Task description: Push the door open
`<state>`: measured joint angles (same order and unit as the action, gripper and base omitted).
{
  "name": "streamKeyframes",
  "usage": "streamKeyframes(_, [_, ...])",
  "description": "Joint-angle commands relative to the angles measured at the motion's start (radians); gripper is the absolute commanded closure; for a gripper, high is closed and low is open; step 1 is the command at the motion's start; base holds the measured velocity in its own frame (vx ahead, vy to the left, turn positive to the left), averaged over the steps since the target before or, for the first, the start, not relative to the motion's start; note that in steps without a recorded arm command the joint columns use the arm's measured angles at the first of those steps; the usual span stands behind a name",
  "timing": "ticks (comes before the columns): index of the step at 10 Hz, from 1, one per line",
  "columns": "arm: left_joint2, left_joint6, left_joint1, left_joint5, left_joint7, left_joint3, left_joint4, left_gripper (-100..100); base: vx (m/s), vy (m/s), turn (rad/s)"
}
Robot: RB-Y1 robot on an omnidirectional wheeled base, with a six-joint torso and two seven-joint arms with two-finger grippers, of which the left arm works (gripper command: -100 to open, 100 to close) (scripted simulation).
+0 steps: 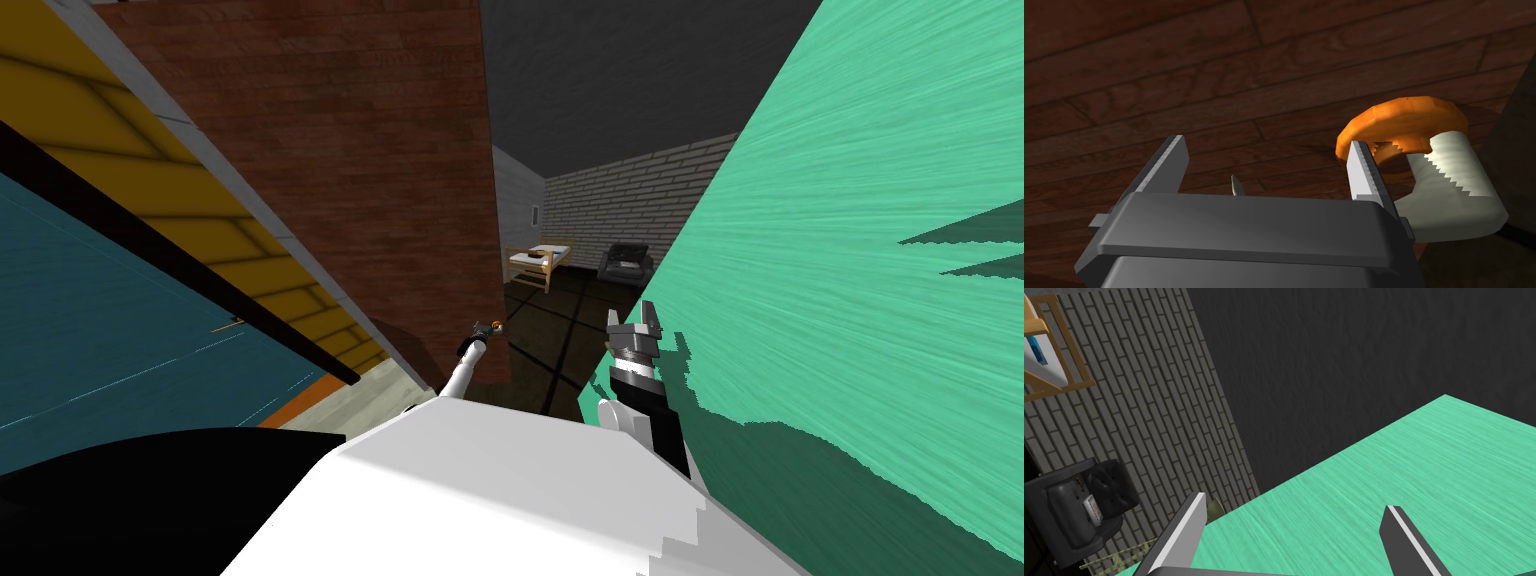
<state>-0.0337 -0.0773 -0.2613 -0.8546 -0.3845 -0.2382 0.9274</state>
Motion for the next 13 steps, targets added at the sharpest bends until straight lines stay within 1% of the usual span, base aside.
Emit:
streamKeyframes(1, [0.019,0.01,0.022,0.018,0.034,-0.015,-0.004,100,0.007,0.005,-0.002])
streamKeyframes(4, [0.019,0.01,0.022,0.018,0.034,-0.015,-0.004,100,-0.001,-0.003,0.003])
streamKeyframes(5, [0.024,-0.01,0.025,0.036,0.049,-0.013,-0.01,100,0.023,-0.014,0.013])
streamKeyframes(13, [0.024,-0.01,0.025,0.036,0.049,-0.013,-0.01,100,0.006,0.0,-0.003])
